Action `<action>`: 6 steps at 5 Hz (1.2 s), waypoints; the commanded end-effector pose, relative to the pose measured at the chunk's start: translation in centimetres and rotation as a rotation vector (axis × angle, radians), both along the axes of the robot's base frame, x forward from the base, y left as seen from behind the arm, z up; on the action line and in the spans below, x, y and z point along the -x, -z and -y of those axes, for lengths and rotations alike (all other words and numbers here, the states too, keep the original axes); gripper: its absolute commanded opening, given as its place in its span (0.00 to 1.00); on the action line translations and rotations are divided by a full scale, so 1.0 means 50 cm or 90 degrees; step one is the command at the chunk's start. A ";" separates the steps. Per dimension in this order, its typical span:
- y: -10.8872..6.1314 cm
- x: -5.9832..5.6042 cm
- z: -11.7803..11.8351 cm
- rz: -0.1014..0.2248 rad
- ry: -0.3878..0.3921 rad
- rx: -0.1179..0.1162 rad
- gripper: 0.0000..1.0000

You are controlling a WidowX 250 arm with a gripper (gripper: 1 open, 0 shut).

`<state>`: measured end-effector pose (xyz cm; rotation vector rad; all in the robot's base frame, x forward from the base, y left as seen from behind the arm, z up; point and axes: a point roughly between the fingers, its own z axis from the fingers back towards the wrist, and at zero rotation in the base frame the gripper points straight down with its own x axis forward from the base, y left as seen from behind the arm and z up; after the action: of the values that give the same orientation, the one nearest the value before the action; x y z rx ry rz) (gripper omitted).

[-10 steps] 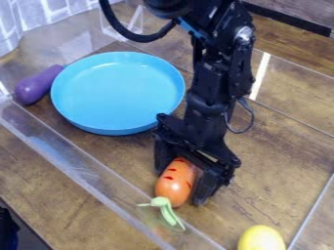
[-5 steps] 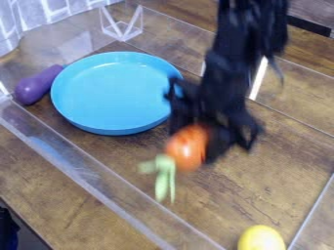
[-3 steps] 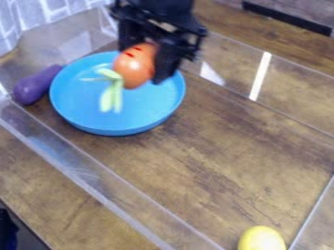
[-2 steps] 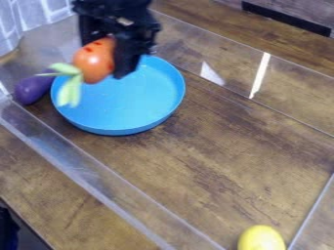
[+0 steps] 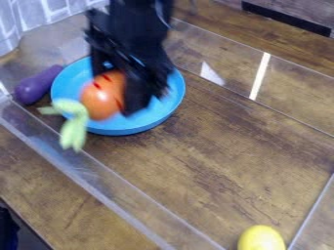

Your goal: Put the carrot on the blue tray

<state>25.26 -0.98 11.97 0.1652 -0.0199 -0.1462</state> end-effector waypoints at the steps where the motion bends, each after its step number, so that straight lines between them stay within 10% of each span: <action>1: 0.017 -0.008 0.041 0.028 -0.007 -0.002 0.00; 3: 0.098 -0.029 0.059 0.025 -0.012 -0.016 0.00; 6: -0.071 -0.083 -0.010 0.054 -0.045 -0.058 0.00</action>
<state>28.91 -0.59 13.37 0.2669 -0.0181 -0.0803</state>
